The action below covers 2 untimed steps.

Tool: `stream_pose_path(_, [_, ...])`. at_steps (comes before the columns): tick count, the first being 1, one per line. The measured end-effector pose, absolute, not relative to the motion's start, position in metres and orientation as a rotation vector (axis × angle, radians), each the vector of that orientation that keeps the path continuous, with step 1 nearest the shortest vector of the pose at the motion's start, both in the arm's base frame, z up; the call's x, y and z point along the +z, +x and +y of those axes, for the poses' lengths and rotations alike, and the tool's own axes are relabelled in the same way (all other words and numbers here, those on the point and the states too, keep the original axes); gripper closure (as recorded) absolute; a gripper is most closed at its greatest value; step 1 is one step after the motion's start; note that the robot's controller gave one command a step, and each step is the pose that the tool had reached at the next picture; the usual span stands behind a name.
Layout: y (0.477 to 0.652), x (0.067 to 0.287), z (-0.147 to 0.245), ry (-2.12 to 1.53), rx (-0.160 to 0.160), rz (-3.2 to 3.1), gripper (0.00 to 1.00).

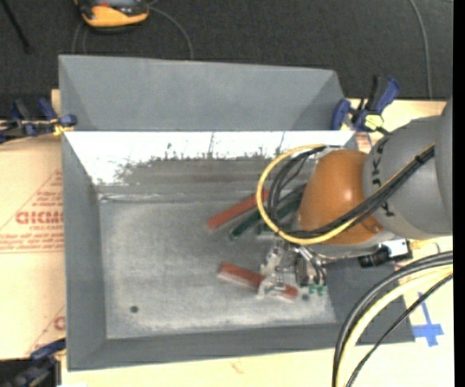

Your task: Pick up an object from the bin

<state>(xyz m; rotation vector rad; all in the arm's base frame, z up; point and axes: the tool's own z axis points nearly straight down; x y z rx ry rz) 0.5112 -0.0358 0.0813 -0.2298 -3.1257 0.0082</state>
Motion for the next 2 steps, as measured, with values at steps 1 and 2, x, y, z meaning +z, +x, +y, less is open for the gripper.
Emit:
stream_pose_path(1, [0.509,0.093,-0.035,-0.23,0.004,-3.127,1.0])
stream_pose_path(2, [0.51,0.115,-0.034,-0.228,0.002,-3.13,1.0])
